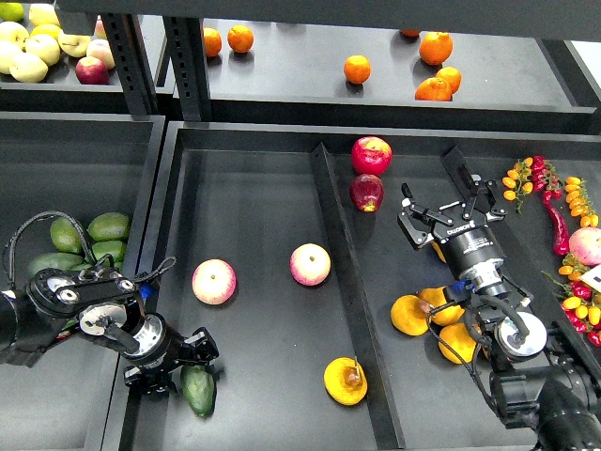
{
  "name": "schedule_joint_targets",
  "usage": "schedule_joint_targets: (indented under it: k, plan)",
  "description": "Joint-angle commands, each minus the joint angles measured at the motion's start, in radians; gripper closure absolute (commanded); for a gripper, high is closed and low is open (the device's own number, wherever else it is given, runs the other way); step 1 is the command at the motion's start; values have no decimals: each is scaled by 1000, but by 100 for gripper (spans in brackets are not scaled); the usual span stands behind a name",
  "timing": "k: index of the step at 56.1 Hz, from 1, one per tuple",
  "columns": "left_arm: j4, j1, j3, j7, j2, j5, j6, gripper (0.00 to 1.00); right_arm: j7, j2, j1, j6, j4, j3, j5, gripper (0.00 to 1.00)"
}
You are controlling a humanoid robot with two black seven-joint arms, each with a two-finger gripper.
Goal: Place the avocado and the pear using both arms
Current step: 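Lower the left gripper and close it on the avocado, then lift the avocado and carry it into the bin of green avocados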
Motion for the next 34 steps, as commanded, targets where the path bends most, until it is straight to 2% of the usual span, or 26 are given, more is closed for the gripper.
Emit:
schedule_joint_targets:
  k: [1, 13, 21, 34]
  plan:
    - [9, 2, -15, 0, 0, 9, 0, 45, -1, 0, 1, 0, -1, 0, 0, 0]
    - [30, 19, -58, 0, -6, 36, 0, 57, -1, 0, -5, 0, -1, 0, 0, 0]
    - [25, 22, -92, 0, -4, 72, 0, 61, -1, 0, -7, 0, -1, 0, 0, 0]
    - [-65, -33, -136, 0, 9, 59, 0, 64, -3, 0, -11, 0, -2, 0, 0, 0]
